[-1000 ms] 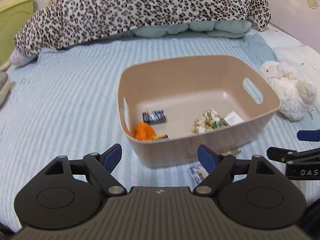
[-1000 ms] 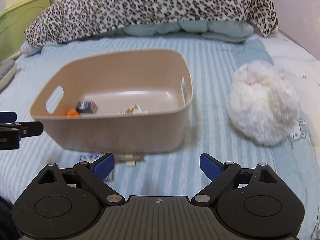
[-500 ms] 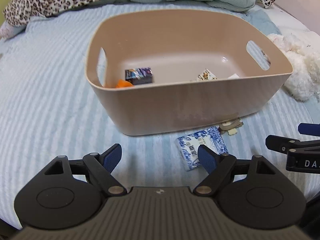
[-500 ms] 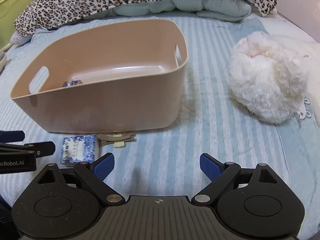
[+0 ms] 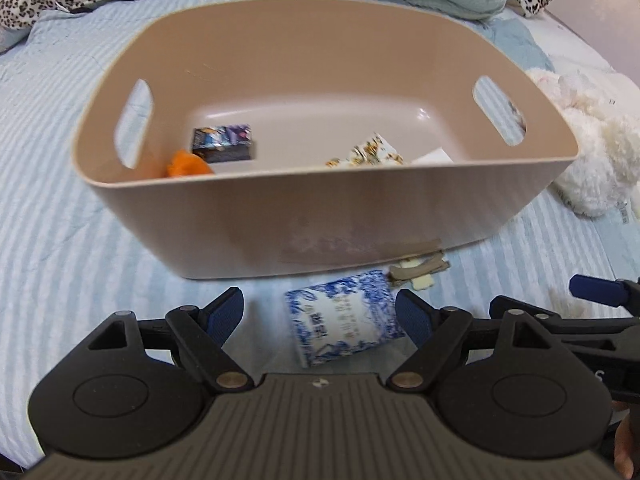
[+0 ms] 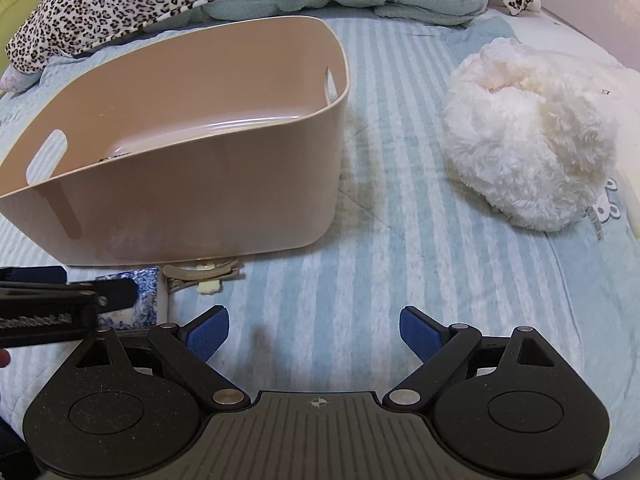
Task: Organize objects
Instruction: 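Grasp the blue-and-white packet with the left tool while the right tool grasps the beige hair clip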
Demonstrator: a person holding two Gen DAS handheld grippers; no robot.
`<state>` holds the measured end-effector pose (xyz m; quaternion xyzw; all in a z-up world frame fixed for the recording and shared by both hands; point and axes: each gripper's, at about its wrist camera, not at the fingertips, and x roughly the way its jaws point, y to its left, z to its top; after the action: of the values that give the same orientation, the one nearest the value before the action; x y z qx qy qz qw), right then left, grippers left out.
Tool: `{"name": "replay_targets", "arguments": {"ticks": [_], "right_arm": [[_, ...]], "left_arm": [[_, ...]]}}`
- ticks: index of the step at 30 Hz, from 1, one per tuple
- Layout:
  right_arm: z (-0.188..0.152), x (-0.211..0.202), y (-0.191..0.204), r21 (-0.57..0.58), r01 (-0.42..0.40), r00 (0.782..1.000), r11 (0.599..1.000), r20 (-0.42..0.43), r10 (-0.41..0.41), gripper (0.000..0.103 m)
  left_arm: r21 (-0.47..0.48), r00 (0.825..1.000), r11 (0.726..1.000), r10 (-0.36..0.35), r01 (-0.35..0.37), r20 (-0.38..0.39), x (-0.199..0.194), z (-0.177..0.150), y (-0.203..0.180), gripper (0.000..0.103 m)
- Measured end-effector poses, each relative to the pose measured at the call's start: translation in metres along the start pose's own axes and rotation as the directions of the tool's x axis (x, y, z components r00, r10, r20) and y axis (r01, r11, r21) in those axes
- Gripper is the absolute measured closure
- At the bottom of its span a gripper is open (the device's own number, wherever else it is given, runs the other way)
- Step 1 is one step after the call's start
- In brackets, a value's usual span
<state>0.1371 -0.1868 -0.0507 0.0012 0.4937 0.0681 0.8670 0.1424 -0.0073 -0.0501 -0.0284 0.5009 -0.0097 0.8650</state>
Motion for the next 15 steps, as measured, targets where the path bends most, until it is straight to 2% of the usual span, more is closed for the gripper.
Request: {"name": "replay_targets", "arguments": {"ticks": [7, 15], "right_arm": [[0.000, 0.004, -0.006, 0.016, 0.019, 1.000, 1.000, -0.013, -0.019, 0.009], [0.001, 0.010, 0.002, 0.029, -0.037, 0.999, 0.999, -0.021, 0.038, 0.009]], "left_arm": [[-0.022, 0.997, 1.000, -0.014, 0.012, -0.070, 0.023, -0.008, -0.006, 0.019], [-0.024, 0.997, 0.999, 0.042, -0.043, -0.058, 0.021, -0.014, 0.017, 0.019]]}}
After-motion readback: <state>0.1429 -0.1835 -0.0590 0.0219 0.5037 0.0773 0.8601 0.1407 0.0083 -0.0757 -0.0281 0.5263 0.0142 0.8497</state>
